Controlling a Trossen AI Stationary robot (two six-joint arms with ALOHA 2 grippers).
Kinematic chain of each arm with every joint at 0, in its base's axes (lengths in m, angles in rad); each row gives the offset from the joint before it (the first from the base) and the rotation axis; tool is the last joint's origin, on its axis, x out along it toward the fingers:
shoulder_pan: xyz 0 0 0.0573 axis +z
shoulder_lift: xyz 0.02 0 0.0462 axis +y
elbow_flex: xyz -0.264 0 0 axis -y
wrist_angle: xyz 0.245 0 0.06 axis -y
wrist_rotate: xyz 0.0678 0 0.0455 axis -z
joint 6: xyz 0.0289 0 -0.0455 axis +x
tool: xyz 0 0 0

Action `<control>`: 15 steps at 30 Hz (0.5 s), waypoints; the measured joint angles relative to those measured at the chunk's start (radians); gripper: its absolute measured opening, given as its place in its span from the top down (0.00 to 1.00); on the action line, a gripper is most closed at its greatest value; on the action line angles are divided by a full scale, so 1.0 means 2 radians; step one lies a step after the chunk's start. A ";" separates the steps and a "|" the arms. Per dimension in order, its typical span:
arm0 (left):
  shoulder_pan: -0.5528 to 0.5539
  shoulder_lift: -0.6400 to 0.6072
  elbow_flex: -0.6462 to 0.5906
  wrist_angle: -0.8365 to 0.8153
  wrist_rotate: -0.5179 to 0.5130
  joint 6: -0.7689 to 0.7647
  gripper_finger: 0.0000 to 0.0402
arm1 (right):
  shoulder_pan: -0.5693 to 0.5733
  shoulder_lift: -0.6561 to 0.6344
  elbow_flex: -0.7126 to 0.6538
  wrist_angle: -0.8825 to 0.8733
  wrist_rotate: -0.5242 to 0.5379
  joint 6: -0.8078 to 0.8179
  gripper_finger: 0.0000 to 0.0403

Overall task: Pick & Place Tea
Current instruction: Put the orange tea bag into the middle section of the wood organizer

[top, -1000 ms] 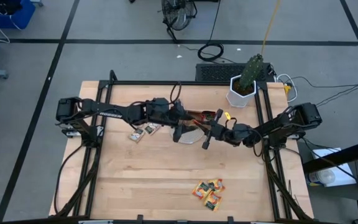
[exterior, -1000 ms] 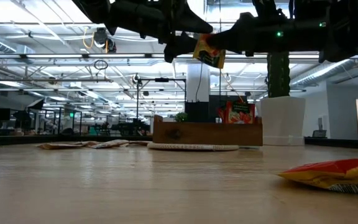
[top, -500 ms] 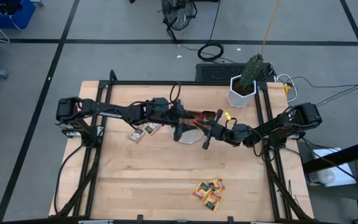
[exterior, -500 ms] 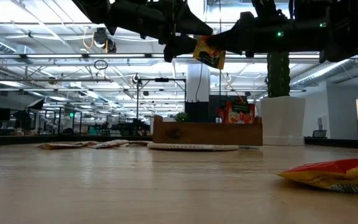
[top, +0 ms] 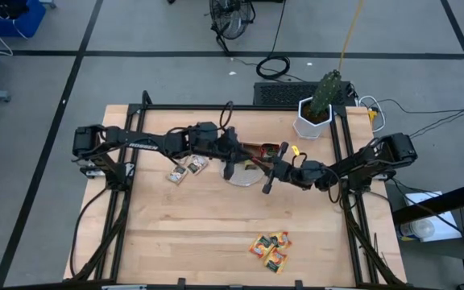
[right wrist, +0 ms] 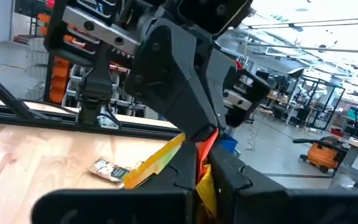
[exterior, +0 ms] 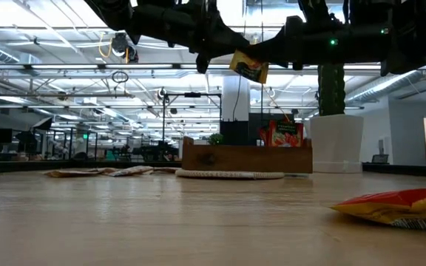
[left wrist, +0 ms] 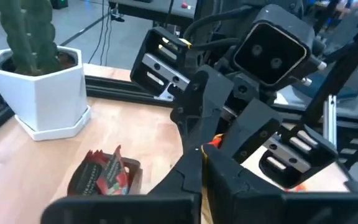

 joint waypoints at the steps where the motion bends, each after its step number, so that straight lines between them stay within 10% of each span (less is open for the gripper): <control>1: -0.001 0.000 0.000 -0.004 -0.001 0.009 0.99 | 0.000 0.000 0.000 -0.002 0.001 0.001 0.96; 15: 0.002 -0.034 0.000 -0.087 -0.109 0.178 1.00 | 0.023 -0.016 -0.006 -0.013 0.058 -0.004 0.71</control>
